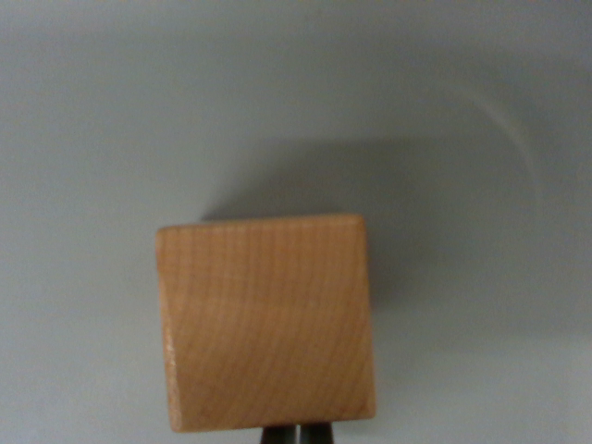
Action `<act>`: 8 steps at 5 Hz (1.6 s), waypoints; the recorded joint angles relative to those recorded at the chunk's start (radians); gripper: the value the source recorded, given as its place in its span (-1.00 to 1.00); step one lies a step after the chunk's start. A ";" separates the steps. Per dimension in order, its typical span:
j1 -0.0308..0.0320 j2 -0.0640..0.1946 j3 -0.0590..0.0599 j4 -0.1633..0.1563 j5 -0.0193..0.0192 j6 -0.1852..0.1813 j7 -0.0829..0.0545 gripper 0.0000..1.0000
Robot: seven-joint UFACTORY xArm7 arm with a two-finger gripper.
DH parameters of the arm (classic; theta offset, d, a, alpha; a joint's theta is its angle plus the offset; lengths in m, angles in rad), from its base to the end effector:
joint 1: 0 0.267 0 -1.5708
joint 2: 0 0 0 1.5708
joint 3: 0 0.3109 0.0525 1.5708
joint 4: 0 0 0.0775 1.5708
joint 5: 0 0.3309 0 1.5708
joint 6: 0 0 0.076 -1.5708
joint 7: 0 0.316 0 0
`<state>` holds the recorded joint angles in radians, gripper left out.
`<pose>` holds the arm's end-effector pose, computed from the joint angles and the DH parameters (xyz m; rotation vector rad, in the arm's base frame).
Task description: Push wooden cube
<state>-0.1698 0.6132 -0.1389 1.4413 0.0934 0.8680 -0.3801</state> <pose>0.5590 -0.1658 0.0082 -3.1390 -0.0526 0.0536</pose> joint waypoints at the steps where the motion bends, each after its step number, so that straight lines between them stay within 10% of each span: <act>1: 0.0003 0.028 0.003 0.047 0.0011 0.019 0.005 1.00; 8: 0.0010 0.103 0.010 0.173 0.0040 0.070 0.019 1.00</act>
<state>-0.1688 0.7160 -0.1291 1.6144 0.0974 0.9383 -0.3611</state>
